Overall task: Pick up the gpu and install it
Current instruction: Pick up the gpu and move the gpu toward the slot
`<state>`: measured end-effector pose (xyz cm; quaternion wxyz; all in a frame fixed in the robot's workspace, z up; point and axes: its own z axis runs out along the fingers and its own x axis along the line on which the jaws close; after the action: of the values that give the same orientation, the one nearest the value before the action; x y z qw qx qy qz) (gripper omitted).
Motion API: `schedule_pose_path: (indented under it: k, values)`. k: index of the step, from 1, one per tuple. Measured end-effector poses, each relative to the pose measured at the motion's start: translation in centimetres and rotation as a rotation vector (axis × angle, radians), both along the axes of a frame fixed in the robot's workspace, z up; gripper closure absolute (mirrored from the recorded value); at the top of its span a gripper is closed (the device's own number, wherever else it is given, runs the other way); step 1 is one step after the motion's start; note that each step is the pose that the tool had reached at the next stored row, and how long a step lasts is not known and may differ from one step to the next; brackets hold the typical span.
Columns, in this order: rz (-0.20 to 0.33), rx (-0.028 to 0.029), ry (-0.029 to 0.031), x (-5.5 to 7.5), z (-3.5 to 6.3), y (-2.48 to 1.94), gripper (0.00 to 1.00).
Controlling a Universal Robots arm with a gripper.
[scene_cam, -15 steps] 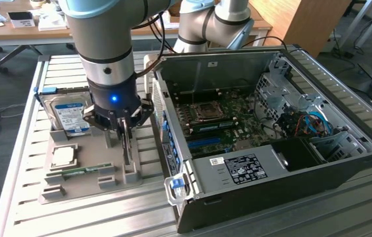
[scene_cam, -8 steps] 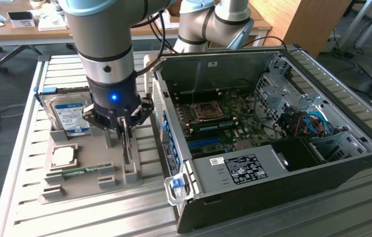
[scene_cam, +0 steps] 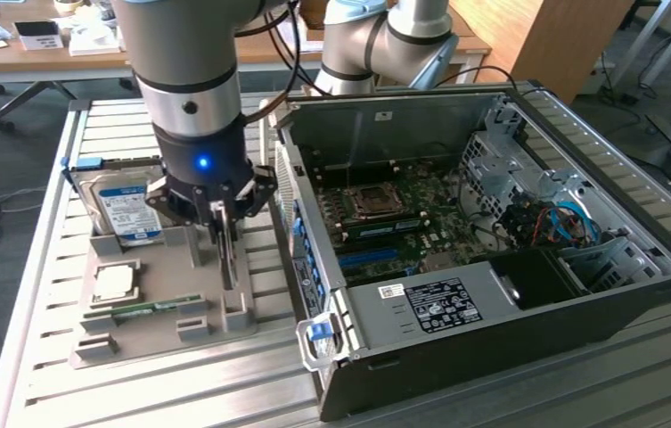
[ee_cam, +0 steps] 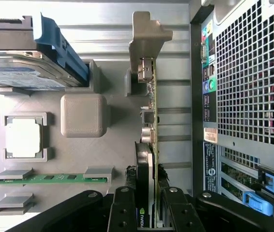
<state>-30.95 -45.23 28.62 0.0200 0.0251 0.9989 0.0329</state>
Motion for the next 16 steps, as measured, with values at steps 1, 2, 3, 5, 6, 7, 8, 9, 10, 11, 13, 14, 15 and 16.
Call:
schedule_pose_path:
  k: [1,2,3,5,6,7,8,9,10,11,13,14,15,16]
  values:
    - [0.0,0.0,0.0,0.0,0.22,0.0,0.73]
    - [0.0,0.0,0.0,0.0,0.46,0.0,0.73]
    - [0.0,0.0,0.0,0.0,0.71,0.0,0.73]
    - [0.0,0.0,0.0,0.0,1.25,0.0,0.73]
    - [0.0,0.0,0.0001,0.0,1.5,0.0,0.73]
    - [0.0,0.0,0.0,0.0,1.72,0.0,0.73]
    - [0.0,0.0,0.0,0.0,1.94,0.0,0.73]
    - [0.0,0.0,0.0,0.0,2.17,0.0,0.73]
    - [0.0,0.0001,0.0,0.0,2.4,0.0,0.73]
    - [0.0,0.0,0.0,0.0,2.63,0.0,0.73]
    - [0.0,0.0001,0.0,0.0,3.08,0.0,0.73]
    - [0.0,0.0,0.0001,0.0,3.31,0.0,0.73]
    - [0.0,0.0,0.0001,0.0,3.53,0.0,0.73]
    - [0.0,0.0001,0.0,0.0,3.72,0.0,0.73]
